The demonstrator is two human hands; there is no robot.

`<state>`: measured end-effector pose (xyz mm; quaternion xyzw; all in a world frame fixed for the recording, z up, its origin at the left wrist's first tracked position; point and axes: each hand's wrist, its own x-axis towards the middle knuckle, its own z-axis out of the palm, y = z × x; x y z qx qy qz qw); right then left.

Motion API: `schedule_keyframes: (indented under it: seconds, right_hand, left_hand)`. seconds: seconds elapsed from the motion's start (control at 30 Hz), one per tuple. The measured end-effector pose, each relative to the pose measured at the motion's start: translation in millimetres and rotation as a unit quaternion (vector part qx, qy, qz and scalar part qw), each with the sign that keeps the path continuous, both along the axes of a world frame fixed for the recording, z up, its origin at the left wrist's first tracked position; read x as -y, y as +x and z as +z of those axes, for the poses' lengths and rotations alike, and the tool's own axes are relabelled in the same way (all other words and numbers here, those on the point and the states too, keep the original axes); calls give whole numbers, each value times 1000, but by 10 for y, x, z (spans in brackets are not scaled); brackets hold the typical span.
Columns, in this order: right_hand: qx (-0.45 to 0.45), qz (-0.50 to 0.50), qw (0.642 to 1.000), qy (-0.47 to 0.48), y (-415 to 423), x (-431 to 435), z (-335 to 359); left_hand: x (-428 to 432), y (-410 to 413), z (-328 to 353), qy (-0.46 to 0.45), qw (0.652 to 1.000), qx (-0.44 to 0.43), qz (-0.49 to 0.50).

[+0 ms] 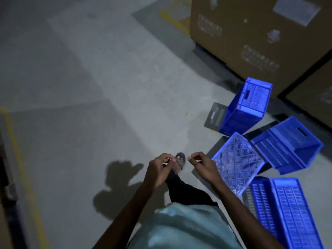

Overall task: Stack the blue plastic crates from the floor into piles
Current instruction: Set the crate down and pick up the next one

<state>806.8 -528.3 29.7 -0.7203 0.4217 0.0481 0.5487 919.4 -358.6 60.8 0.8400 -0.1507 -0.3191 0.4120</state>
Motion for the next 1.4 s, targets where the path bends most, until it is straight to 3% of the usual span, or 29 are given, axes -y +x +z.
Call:
schedule_keyframes:
  seconds: [0.4, 0.73, 1.07, 1.2, 1.4]
  right_hand:
    - [7, -145, 989, -27, 1976, 2035, 201]
    - [-29, -375, 926, 7, 2922, 3103, -74]
    - [-72, -599, 797, 14, 3507, 3689, -176]
    - [-67, -692, 718, 39, 3511, 3847, -520]
    - [-35, -767, 616, 174, 3288, 3944, -1847]
  left_hand:
    - [2550, 2349, 476, -18, 984, -30, -176]
    - [4372, 3834, 130, 14, 928, -56, -368]
    - [6025, 4715, -340, 116, 835, -74, -532]
    - [6591, 4539, -657, 136, 829, -75, -537]
    - [7237, 4129, -1862, 201, 856, -102, -465]
